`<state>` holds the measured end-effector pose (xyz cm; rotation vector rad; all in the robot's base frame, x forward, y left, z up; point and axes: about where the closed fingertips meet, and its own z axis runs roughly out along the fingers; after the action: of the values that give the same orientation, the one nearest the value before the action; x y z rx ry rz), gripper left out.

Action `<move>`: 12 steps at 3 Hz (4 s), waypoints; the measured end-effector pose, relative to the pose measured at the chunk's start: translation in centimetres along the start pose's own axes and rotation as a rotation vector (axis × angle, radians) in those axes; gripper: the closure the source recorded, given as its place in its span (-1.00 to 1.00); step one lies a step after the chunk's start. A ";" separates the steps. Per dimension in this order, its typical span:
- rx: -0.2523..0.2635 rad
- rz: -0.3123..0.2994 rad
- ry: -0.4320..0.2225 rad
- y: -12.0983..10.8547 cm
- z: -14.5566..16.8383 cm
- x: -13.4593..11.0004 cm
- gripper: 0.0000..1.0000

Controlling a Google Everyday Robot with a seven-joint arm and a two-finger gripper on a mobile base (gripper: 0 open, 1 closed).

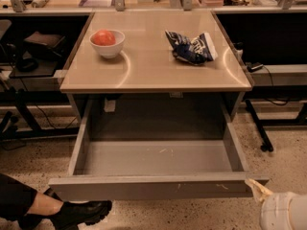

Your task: Close top drawer

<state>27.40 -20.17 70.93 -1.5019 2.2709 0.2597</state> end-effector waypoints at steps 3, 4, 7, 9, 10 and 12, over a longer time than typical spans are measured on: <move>-0.131 -0.027 0.084 -2.1 6.6 -0.2 -1.00; -0.123 -0.012 0.096 -5.5 7.0 -1.1 -1.00; -0.133 0.006 0.071 -8.3 8.2 -1.1 -1.00; -0.138 0.012 0.061 -10.6 8.9 -2.0 -1.00; -0.140 0.029 0.035 -13.8 9.5 -3.6 -1.00; -0.144 0.006 0.007 -14.5 9.9 -4.1 -1.00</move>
Offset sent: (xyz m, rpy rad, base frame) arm 0.0528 0.0283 -0.0743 -0.0508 0.1732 0.1162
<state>44.31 -18.90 64.70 -1.5684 2.3060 0.4288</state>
